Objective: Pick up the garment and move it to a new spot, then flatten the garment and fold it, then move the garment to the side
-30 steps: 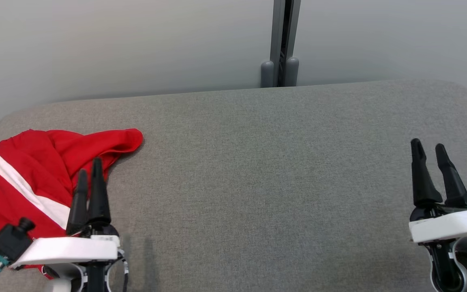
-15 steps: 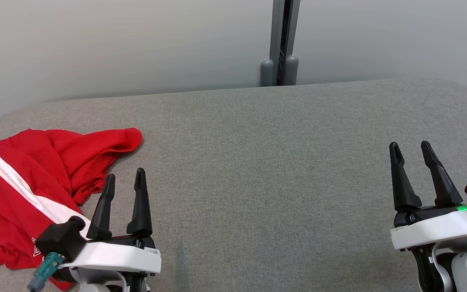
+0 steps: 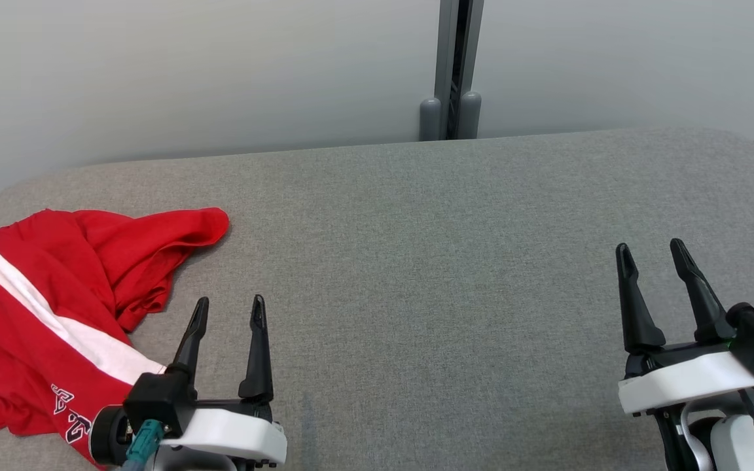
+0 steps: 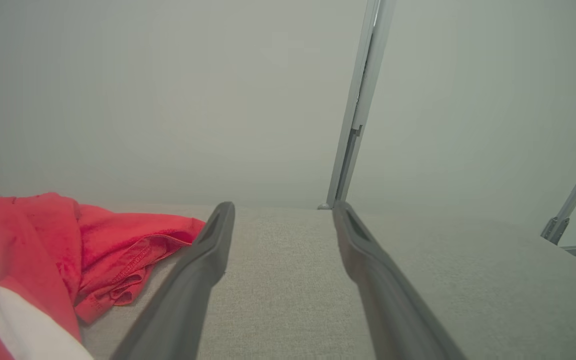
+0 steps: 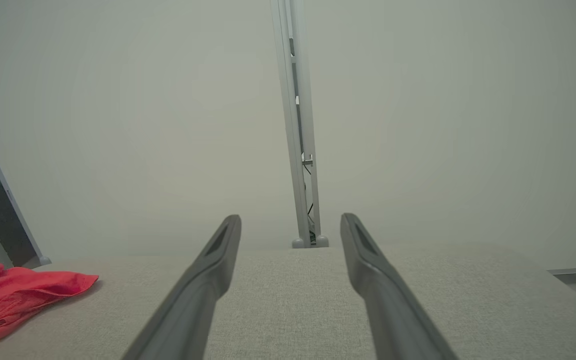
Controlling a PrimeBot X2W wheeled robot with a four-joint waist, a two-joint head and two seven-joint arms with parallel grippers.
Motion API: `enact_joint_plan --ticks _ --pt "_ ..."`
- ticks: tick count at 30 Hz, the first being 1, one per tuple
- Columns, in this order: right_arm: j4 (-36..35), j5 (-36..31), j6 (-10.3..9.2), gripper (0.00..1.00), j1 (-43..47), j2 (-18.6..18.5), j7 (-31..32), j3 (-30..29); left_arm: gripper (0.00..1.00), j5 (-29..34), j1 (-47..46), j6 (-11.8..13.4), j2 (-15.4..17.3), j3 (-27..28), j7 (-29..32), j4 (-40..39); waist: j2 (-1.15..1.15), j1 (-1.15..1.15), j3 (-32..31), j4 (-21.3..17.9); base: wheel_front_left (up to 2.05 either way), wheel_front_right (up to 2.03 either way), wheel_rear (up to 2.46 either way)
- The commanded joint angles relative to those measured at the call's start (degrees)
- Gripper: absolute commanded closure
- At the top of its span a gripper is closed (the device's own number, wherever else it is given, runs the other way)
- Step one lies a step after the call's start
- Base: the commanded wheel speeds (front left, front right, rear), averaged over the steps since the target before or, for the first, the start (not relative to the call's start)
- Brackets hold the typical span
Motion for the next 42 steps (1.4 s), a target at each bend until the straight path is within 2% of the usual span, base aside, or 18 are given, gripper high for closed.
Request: enact_joint_plan --ticks 1,4,12,31,42 --pt "0.1 -1.6 0.02 0.00 0.1 -0.3 -0.7 -0.1 0.00 1.7 0.1 1.0 0.6 -0.4 -0.5 -0.2 0.00 0.00 0.0 0.0 0.00 0.00 0.00" --pt "0.7 -2.5 0.02 0.00 0.2 -0.3 -1.2 -0.3 0.00 3.1 0.0 2.2 1.0 -1.1 -0.7 -0.2 0.00 0.00 0.1 0.0 0.00 0.00 0.00" --pt "1.6 -2.4 0.02 0.00 0.1 -0.3 -2.3 -0.1 0.00 5.0 0.4 3.7 1.3 -1.9 -1.3 0.2 0.00 0.00 0.4 0.0 0.00 0.00 0.00" --pt "4.6 -2.5 0.01 0.00 0.1 -0.6 -5.0 0.9 0.00 7.0 2.7 -2.1 -0.9 2.4 -2.9 2.9 0.00 0.00 0.3 -0.2 0.00 0.00 0.00" --pt "5.1 -4.4 0.01 0.00 -0.2 -0.6 -5.8 1.7 0.00 8.5 3.1 -1.4 -0.9 2.1 -3.4 2.7 0.00 0.00 -0.1 -0.3 0.00 0.00 0.00"
